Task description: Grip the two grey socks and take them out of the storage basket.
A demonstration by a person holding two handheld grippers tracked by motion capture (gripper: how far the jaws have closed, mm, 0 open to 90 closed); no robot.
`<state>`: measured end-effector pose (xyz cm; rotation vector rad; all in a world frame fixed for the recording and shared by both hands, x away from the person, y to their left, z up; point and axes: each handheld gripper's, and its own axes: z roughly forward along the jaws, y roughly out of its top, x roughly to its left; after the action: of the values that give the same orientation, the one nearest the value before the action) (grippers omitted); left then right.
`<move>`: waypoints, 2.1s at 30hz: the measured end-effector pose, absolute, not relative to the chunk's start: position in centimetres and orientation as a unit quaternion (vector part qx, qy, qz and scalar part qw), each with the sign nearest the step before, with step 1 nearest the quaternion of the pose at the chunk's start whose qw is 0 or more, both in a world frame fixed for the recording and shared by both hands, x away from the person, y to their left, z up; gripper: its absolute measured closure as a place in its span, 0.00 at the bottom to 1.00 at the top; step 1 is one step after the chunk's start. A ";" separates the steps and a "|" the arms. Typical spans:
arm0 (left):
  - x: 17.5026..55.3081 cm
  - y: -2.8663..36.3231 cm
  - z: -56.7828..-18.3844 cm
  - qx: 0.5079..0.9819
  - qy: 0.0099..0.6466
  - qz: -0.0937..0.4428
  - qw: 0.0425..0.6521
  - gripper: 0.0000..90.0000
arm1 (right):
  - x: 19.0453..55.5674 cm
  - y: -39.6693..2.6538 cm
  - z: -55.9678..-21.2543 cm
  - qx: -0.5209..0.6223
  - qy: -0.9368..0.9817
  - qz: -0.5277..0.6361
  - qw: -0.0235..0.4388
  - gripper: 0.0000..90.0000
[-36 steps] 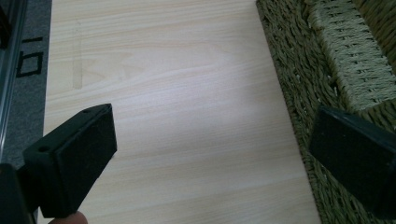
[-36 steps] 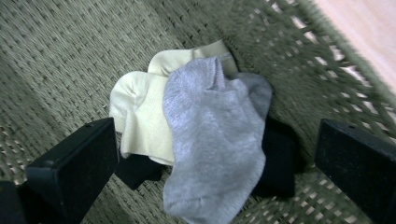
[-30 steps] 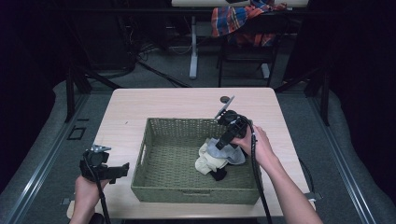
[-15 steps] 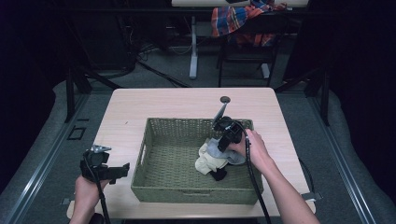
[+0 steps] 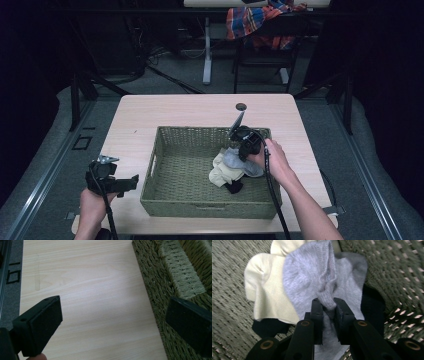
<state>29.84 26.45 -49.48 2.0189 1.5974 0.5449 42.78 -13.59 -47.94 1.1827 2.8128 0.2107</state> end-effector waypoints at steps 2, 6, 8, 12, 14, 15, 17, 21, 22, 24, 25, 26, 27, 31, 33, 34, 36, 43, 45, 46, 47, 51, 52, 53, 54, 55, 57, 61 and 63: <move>29.8 26.4 -49.5 0.742 0.587 0.200 0.253 0.01 | 42.7 -13.8 -47.3 0.385 0.919 0.075 0.040 0.88; 29.9 26.4 -49.5 0.743 0.587 0.200 0.252 0.01 | 42.5 -14.3 -46.2 0.389 0.916 0.092 0.045 0.88; 29.9 26.4 -49.5 0.743 0.587 0.199 0.252 0.01 | 42.4 -14.4 -45.8 0.391 0.915 0.096 0.042 0.88; 29.9 26.5 -49.5 0.743 0.587 0.200 0.252 0.01 | 42.4 -14.9 -45.0 0.391 0.913 0.106 0.041 0.88; 29.9 26.5 -49.5 0.742 0.588 0.200 0.252 0.01 | 42.3 -15.1 -44.5 0.393 0.911 0.117 0.040 0.88; 29.9 26.5 -49.5 0.742 0.588 0.200 0.252 0.01 | 42.3 -15.2 -44.4 0.395 0.910 0.119 0.040 0.88; 29.9 26.5 -49.5 0.742 0.589 0.200 0.251 0.01 | 42.2 -15.4 -43.9 0.396 0.908 0.128 0.039 0.88; 29.9 26.5 -49.5 0.742 0.589 0.200 0.251 0.01 | 42.1 -15.8 -43.0 0.396 0.907 0.138 0.043 0.88; 29.9 26.5 -49.5 0.741 0.589 0.201 0.251 0.01 | 42.0 -15.9 -42.9 0.398 0.905 0.143 0.044 0.88; 29.9 26.5 -49.5 0.741 0.589 0.200 0.251 0.01 | 42.0 -16.1 -42.5 0.397 0.905 0.148 0.045 0.88; 29.9 26.5 -49.5 0.741 0.589 0.200 0.251 0.01 | 41.9 -16.1 -42.3 0.399 0.903 0.154 0.046 0.88; 29.9 26.5 -49.5 0.742 0.589 0.200 0.251 0.01 | 41.9 -16.2 -42.1 0.397 0.904 0.155 0.045 0.88; 29.9 26.5 -49.5 0.741 0.589 0.200 0.251 0.01 | 41.8 -16.3 -41.9 0.397 0.903 0.156 0.047 0.88; 29.9 26.5 -49.5 0.740 0.590 0.201 0.251 0.01 | 41.7 -16.6 -41.3 0.400 0.899 0.169 0.049 0.88; 29.9 26.5 -49.5 0.740 0.590 0.201 0.251 0.01 | 41.6 -16.8 -41.0 0.401 0.898 0.173 0.049 0.88; 29.9 26.6 -49.5 0.740 0.590 0.201 0.251 0.01 | 41.6 -16.9 -40.8 0.401 0.898 0.173 0.051 0.88; 29.9 26.6 -49.5 0.739 0.591 0.202 0.251 0.01 | 41.6 -17.2 -40.6 0.401 0.898 0.174 0.050 0.88; 29.8 26.6 -49.5 0.736 0.593 0.207 0.252 0.01 | 41.4 -17.8 -39.8 0.404 0.894 0.184 0.055 0.88; 29.9 26.5 -49.5 0.738 0.592 0.207 0.251 0.01 | 41.3 -18.0 -39.6 0.407 0.892 0.189 0.057 0.88; 29.9 26.4 -49.5 0.738 0.591 0.207 0.251 0.01 | 41.3 -18.1 -39.4 0.405 0.892 0.190 0.057 0.88; 29.8 26.4 -49.5 0.739 0.591 0.208 0.250 0.01 | 41.2 -18.3 -39.2 0.405 0.893 0.188 0.059 0.88; 29.7 26.4 -49.4 0.739 0.590 0.208 0.250 0.01 | 40.9 -18.9 -38.5 0.411 0.888 0.196 0.065 0.88; 29.7 26.4 -49.4 0.738 0.591 0.208 0.250 0.01 | 40.9 -19.0 -38.4 0.410 0.888 0.196 0.066 0.88; 29.7 26.4 -49.5 0.737 0.592 0.209 0.251 0.01 | 40.9 -19.1 -38.3 0.412 0.886 0.200 0.068 0.88; 29.7 26.4 -49.5 0.737 0.592 0.208 0.251 0.01 | 40.9 -19.2 -38.2 0.413 0.886 0.199 0.068 0.88; 29.7 26.4 -49.5 0.739 0.591 0.206 0.250 0.01 | 40.8 -19.4 -38.0 0.413 0.886 0.200 0.070 0.88; 29.7 26.4 -49.5 0.741 0.589 0.206 0.248 0.01 | 40.8 -19.6 -37.9 0.414 0.884 0.202 0.074 0.88; 29.7 26.3 -49.6 0.740 0.591 0.206 0.248 0.01 | 40.8 -20.3 -37.5 0.421 0.881 0.199 0.083 0.88; 29.7 26.4 -49.5 0.740 0.590 0.205 0.248 0.01 | 40.8 -20.8 -37.3 0.425 0.879 0.201 0.085 0.88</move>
<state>29.74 26.37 -49.55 2.0180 1.6096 0.5583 40.80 -20.75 -37.30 1.2665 2.6200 0.5989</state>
